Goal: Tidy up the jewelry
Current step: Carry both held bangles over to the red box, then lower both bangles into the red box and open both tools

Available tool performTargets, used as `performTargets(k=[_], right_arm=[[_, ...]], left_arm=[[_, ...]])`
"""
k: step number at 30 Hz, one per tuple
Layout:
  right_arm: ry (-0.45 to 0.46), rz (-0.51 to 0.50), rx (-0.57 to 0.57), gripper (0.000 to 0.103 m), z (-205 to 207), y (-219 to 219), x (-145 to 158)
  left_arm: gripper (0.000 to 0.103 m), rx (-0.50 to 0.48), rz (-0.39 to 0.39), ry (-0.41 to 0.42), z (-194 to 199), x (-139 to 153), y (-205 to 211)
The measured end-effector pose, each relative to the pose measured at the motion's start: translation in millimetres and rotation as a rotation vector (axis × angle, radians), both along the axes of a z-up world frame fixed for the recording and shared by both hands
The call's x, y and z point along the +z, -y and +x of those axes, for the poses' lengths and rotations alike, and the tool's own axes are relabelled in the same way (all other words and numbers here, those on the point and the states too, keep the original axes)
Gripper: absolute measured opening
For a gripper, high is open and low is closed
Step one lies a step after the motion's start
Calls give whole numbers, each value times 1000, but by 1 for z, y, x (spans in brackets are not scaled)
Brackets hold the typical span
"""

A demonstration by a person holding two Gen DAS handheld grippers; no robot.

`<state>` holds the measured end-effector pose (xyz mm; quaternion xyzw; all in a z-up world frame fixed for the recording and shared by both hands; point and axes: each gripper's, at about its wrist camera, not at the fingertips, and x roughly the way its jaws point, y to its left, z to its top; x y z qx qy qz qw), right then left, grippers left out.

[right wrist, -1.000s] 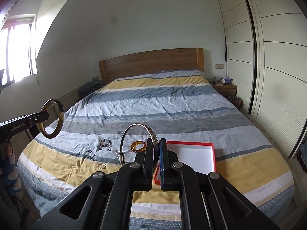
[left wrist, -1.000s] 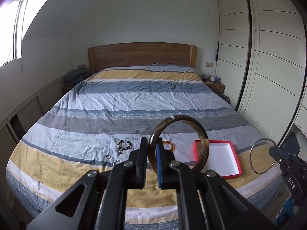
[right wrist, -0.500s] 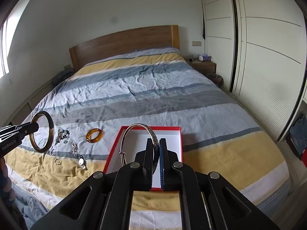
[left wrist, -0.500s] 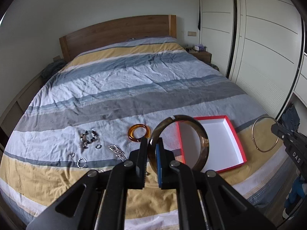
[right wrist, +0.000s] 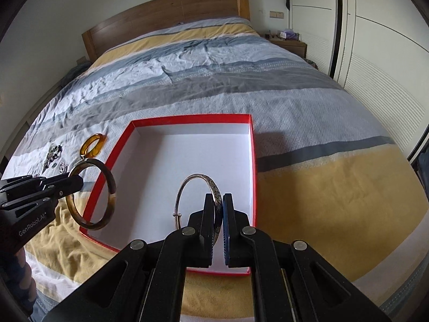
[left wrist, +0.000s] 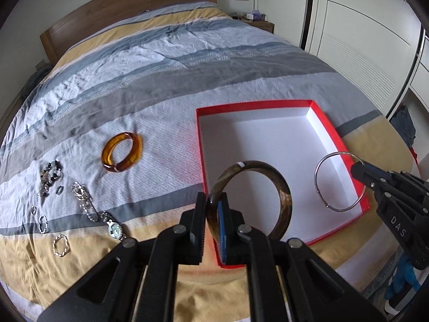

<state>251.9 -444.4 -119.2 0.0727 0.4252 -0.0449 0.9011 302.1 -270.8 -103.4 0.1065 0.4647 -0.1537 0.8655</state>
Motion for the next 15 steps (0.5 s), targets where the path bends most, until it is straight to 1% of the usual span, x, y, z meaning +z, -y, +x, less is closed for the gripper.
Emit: performTargets(k=[6,9,11,15], right_arm=[[-38,22,-2,6,4,9,-20],[-49,30,4,6,4,9,-25],[-63,26,10,6,4,7,-29],[-90,17,36,4,5,2,-36]], left_arm=[[8,7,14,-69,5,-33,12],[8,10,20,-77,4,-40,13],[8,11,24,-101,5,-45,16],[10,60,40,-157,6,-60,12]])
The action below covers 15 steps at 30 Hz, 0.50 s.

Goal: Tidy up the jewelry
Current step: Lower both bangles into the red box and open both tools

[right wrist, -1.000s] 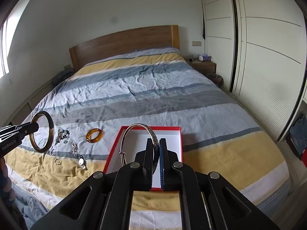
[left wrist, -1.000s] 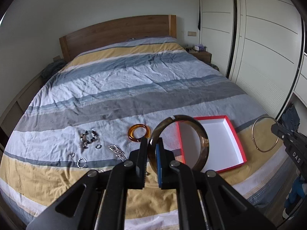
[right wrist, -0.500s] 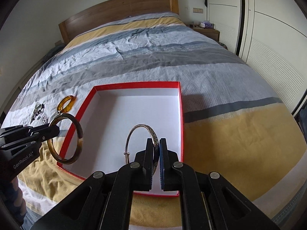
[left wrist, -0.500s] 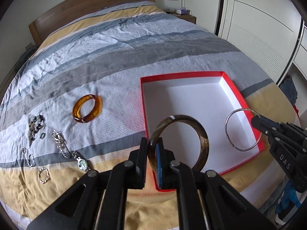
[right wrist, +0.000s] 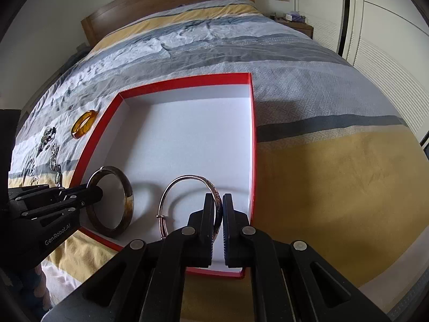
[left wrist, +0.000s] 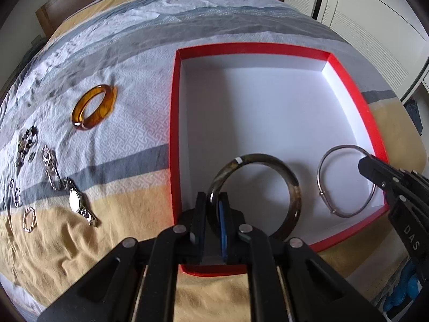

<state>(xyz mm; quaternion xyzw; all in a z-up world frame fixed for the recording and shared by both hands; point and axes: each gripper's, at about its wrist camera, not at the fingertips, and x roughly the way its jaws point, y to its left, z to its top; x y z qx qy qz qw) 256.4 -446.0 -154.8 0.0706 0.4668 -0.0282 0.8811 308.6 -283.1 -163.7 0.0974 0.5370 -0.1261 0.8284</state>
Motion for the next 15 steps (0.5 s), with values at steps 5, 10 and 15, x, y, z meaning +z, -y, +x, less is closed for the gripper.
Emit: performTargets(k=[5,10,15], right_arm=[[-16,-37,32,4,5,-10,-4],[-36,-81,78,6,9,-17,-6],[-59,-107,109,8,13,-20,-6]], left_arm=[[11,58,17,-14,-5,-4,-7],[11,102,41,-28,-4,-5,-7],[11,107,58,-18,-1,-6,-4]])
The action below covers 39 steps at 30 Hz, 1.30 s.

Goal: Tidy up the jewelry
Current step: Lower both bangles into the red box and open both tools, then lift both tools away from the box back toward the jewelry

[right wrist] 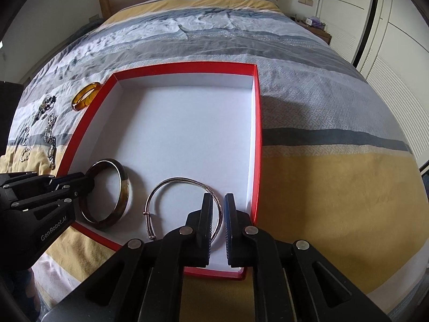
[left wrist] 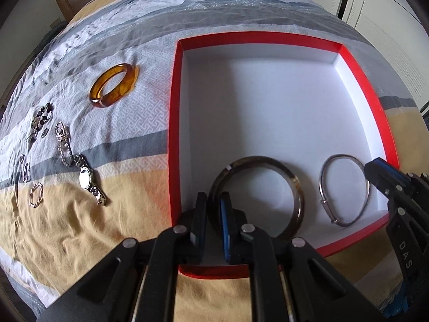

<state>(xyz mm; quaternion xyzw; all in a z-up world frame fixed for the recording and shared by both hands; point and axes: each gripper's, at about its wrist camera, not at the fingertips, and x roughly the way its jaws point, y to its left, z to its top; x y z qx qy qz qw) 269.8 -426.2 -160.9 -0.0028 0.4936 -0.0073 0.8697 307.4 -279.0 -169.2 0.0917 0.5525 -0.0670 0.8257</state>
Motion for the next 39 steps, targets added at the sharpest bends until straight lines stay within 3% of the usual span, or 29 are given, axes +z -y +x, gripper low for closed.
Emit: performTargets(k=[4,6,8,13,21,24,32,39], right_arm=[[3,2,7,11,0,0,3],[28,14,3,17,-5,1,12],[62,15,-13,31,-14,3,26],[134,22,-60,34,-43,13,63],[201,76,-111,37,-90,8,104],[228,89,-95,37,-103,-7,117],[311,110,-9,37,-135,-71,160],[436,103,74,37,-167,-124,229]], left_arm=[[11,-16,-11,20,0,4,-1],[14,-33,-35,27,-2,7,-1],[22,-46,-63,24,-3,11,-2],[31,-60,-104,58,-15,33,-7],[31,-71,-164,176,-57,91,-37],[31,-56,-157,183,-72,108,-55],[31,7,-132,298,-112,154,-132],[31,104,-161,454,-145,233,-214]])
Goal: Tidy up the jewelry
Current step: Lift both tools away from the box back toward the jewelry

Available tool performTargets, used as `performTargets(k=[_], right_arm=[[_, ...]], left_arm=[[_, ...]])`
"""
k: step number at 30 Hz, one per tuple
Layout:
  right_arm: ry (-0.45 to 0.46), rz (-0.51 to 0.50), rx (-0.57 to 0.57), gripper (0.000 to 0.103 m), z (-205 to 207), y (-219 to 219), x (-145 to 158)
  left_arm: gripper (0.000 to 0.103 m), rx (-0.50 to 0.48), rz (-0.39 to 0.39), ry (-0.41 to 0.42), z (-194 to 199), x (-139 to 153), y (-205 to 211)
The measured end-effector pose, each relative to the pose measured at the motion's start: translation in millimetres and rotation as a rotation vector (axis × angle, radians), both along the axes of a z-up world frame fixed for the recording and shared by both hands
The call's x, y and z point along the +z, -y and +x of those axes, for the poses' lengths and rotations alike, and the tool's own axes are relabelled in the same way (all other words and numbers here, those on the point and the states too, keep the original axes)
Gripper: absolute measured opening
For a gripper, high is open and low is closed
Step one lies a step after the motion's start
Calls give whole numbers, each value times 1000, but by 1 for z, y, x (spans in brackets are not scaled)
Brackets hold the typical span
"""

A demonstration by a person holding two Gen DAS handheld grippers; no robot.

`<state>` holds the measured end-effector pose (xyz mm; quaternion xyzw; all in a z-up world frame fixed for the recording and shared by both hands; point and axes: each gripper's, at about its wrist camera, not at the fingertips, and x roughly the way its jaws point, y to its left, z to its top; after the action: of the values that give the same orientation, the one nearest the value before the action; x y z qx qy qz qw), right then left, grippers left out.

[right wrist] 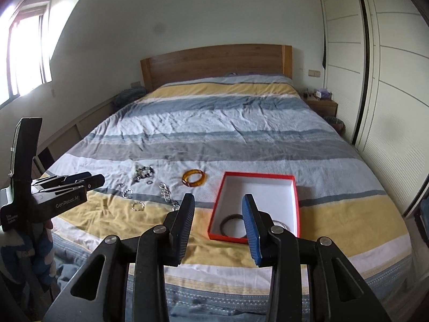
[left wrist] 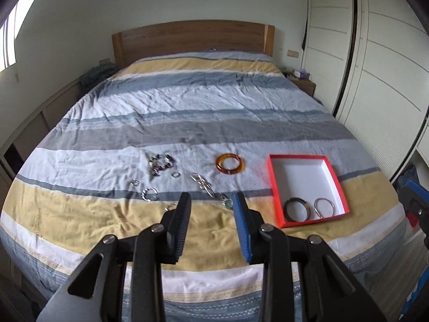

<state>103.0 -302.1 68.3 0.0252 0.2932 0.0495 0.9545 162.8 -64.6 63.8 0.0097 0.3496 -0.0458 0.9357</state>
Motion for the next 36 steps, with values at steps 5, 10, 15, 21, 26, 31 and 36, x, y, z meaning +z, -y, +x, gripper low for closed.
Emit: performTargets(k=[5,10,15,21,26,31,36], right_arm=[[108,-17,34,44,-28,-28,55],[184,-18,80,44,-48,-53,94],[226,-9,107,45,-58,-66,118],[248,7,121,50,-61,-71,123],[212,3,126,51,-50,-74,105],[167,13,131,51,-37,-75,81],[108,2,140,51,-21,-80,55]], left_arm=[[31,57,-15,140,-31,70,-53],[31,101,-20,244,-57,128,-94],[31,135,-24,319,-79,165,-125],[38,178,-31,338,-90,169,-150],[40,175,-44,287,-82,139,-153],[40,159,-71,211,-68,98,-149],[40,164,-99,139,-54,54,-148]])
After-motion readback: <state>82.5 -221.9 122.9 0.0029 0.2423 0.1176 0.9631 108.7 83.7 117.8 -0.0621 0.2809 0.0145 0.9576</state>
